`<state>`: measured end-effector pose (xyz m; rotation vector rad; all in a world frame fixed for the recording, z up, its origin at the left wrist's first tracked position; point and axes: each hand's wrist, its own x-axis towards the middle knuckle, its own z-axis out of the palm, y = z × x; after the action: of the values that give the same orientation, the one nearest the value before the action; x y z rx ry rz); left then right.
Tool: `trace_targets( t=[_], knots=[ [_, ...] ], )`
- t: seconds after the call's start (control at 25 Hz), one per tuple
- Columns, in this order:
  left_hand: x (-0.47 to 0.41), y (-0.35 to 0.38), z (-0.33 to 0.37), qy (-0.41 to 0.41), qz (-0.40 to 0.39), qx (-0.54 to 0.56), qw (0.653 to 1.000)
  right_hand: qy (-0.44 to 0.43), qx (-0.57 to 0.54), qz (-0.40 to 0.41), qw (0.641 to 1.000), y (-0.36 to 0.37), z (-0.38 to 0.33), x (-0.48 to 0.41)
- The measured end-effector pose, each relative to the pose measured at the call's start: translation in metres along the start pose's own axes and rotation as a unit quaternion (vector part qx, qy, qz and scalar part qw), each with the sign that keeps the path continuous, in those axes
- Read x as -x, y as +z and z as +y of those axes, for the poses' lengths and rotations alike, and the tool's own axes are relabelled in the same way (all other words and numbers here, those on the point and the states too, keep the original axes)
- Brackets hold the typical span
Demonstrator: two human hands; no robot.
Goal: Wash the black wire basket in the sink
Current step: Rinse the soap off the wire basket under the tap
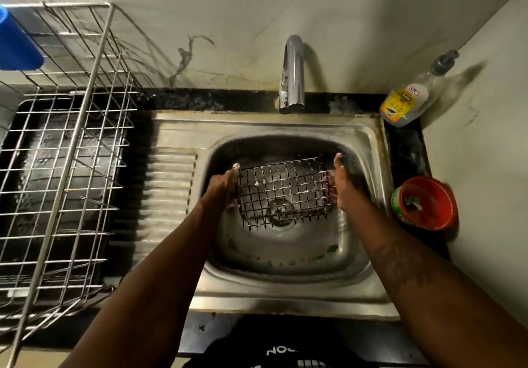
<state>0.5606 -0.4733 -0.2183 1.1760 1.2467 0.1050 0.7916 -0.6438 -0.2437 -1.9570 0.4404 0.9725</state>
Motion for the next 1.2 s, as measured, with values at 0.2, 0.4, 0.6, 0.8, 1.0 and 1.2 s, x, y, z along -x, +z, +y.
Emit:
trace_targets(
  t=[0.2,0.4,0.6,0.8,1.0,1.2],
  knots=[
    [-0.002,0.006,0.007,-0.065,0.058,0.031,0.996,-0.049,-0.037,-0.006,0.998,-0.009,-0.01,0.018],
    [-0.002,0.008,-0.004,-0.089,0.098,0.019,0.991,-0.087,0.108,0.039,0.99,-0.027,0.037,-0.03],
    [-0.007,0.015,-0.024,-0.035,0.074,-0.203,0.976,-0.096,0.247,0.088,0.96,-0.021,0.027,0.011],
    [-0.019,0.019,-0.026,-0.055,0.045,-0.205,0.976,-0.069,0.319,0.059,0.943,-0.014,0.025,0.014],
    [-0.019,0.025,-0.022,-0.08,0.033,-0.282,0.955,-0.093,0.28,0.058,0.954,-0.012,0.034,0.001],
    [0.0,0.041,0.013,0.104,0.187,-0.305,0.928,-0.254,0.262,0.101,0.926,0.005,0.031,0.013]
  ],
)
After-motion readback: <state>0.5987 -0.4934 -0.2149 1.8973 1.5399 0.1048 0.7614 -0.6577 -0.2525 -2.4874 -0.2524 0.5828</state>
